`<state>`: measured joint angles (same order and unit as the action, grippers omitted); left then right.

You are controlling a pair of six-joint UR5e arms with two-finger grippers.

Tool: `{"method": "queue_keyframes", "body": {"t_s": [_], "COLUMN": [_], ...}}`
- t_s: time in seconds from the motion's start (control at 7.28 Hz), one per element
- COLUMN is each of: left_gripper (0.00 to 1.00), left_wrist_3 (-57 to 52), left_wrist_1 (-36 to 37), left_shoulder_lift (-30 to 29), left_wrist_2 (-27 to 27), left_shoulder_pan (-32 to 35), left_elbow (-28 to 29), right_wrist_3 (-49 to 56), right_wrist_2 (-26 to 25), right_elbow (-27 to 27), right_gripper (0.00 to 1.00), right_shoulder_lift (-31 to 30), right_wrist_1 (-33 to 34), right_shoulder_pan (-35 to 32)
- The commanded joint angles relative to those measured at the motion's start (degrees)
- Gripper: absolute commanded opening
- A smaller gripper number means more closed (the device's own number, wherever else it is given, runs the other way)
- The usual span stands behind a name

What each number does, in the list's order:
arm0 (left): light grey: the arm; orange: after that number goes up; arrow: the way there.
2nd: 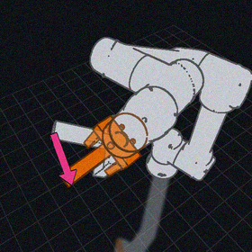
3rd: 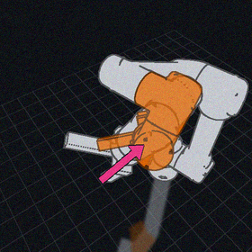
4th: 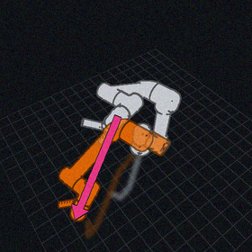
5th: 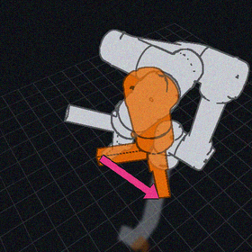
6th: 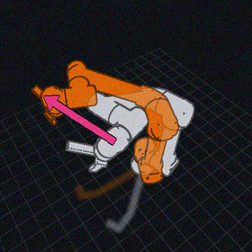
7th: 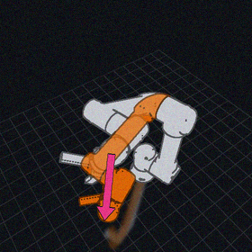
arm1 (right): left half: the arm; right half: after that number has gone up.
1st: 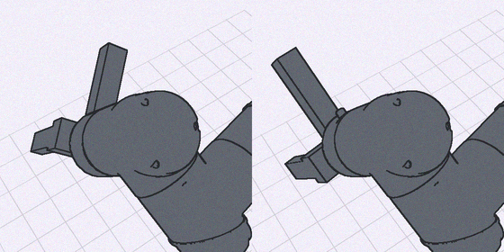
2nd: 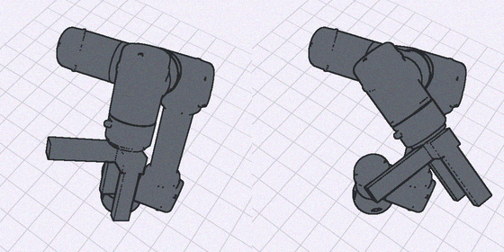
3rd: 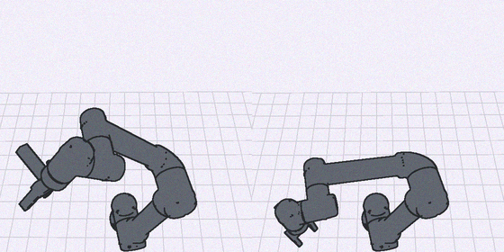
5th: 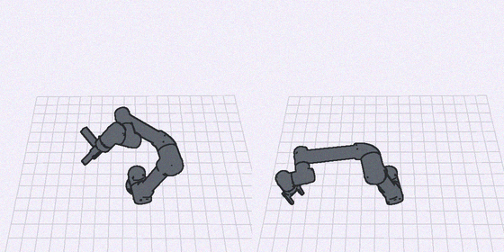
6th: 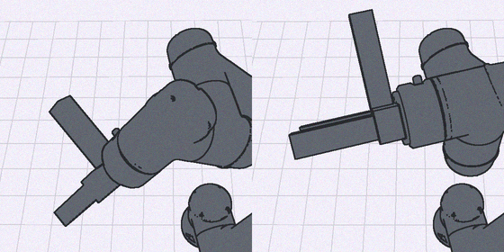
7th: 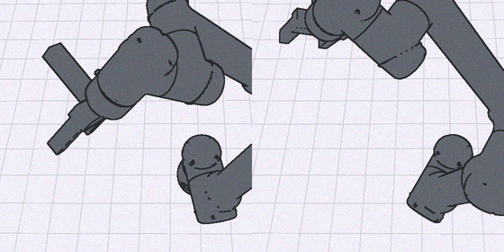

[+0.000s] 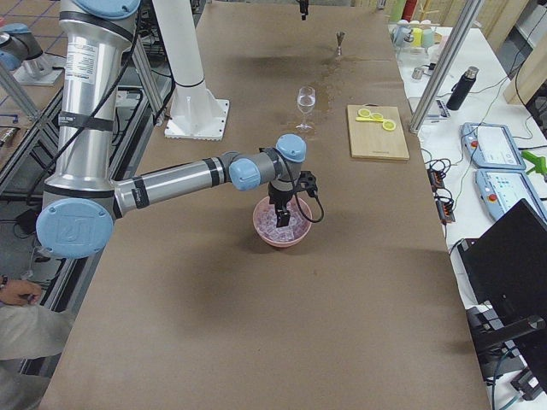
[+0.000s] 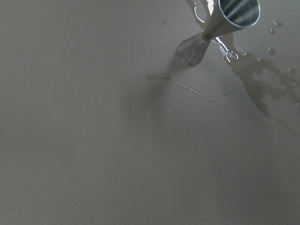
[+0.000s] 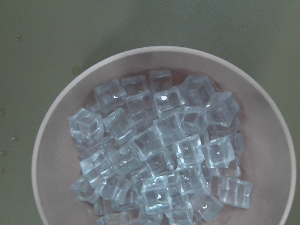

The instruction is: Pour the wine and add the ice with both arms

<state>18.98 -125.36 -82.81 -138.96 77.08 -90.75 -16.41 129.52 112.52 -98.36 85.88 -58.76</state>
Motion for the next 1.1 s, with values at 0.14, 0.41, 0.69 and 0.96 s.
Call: {"method": "queue_keyframes", "body": {"t_s": [0.14, 0.41, 0.69, 0.96], "left_gripper": [0.98, 0.98, 0.98, 0.98], "left_wrist_3": [-14.5, -15.2, -15.2, -15.2], "left_wrist_1": [23.7, 25.3, 25.2, 25.2], "left_shoulder_lift": [-0.4, -0.7, -0.7, -0.7], "left_wrist_2": [0.4, 0.4, 0.5, 0.5], "left_shoulder_pan": [4.3, 5.6, 5.6, 6.2], "left_elbow": [-9.1, -10.1, -10.2, -10.4], "right_wrist_3": [0.0, 0.1, 0.0, 0.1], "right_wrist_2": [-0.3, -0.3, -0.7, -0.8], "right_elbow": [-1.9, -4.1, -4.9, -5.4], "right_gripper": [0.96, 0.91, 0.86, 0.44], "right_shoulder_lift": [0.9, 1.2, 1.2, 1.1], "right_wrist_1": [-1.8, -6.0, -6.1, -6.1], "right_shoulder_pan": [1.8, 2.1, 3.6, 3.7]}}
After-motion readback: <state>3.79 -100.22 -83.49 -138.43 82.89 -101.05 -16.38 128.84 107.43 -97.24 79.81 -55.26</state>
